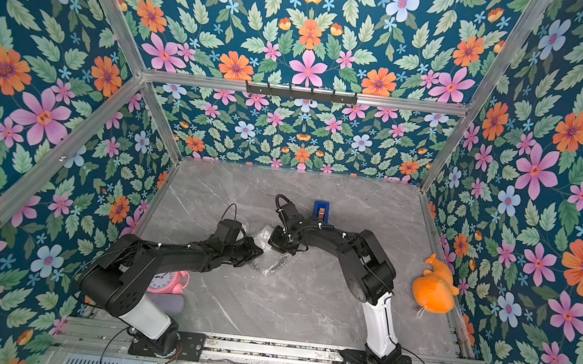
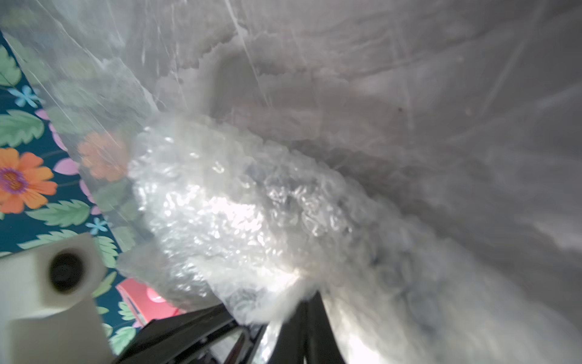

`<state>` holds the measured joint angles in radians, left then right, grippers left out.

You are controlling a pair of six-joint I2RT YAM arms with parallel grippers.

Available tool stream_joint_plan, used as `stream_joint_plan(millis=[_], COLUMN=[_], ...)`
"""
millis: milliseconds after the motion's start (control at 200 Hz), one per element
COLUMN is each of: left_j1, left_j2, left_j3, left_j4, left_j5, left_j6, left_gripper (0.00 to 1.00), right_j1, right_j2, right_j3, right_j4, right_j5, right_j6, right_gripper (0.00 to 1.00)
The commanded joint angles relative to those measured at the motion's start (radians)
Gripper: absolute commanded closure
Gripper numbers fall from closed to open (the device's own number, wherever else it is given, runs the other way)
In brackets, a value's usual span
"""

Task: Wrap dinner plates in bubble wrap
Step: Wrap the plate in the bubble wrap.

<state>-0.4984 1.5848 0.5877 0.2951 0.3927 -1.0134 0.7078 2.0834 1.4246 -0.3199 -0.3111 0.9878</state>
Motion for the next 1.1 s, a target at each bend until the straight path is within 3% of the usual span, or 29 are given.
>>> stream_joint_plan(millis=[0, 185, 540, 825, 1095], left_j1=[0.0, -0.002, -0.006, -0.006, -0.002], left_j2=[-0.016, -0.057, 0.081, 0.073, 0.063], left_j3=[0.006, 0.029, 0.057, 0.062, 0.075], left_j4=[-0.049, -0.055, 0.018, -0.041, -0.123], left_j5=[-0.023, -0.041, -0.026, -0.052, -0.063], left_j6=[0.038, 0.015, -0.01, 0.02, 0.084], left_gripper=[0.88, 0.84, 0.88, 0.9, 0.91], right_j1=[0.001, 0.01, -0.003, -0.037, 0.048], right_j2=[0.033, -0.011, -0.066, -0.043, -0.083], right_j3=[-0.026, -0.154, -0.097, -0.003, -0.11], right_j4=[-0.044, 0.079, -0.026, -0.195, -0.167], right_j5=[0.002, -0.025, 0.031, 0.11, 0.065], right_j6=[-0.005, 0.061, 0.032, -0.081, -0.032], right_gripper=[1.0, 1.0, 0.96, 0.92, 0.92])
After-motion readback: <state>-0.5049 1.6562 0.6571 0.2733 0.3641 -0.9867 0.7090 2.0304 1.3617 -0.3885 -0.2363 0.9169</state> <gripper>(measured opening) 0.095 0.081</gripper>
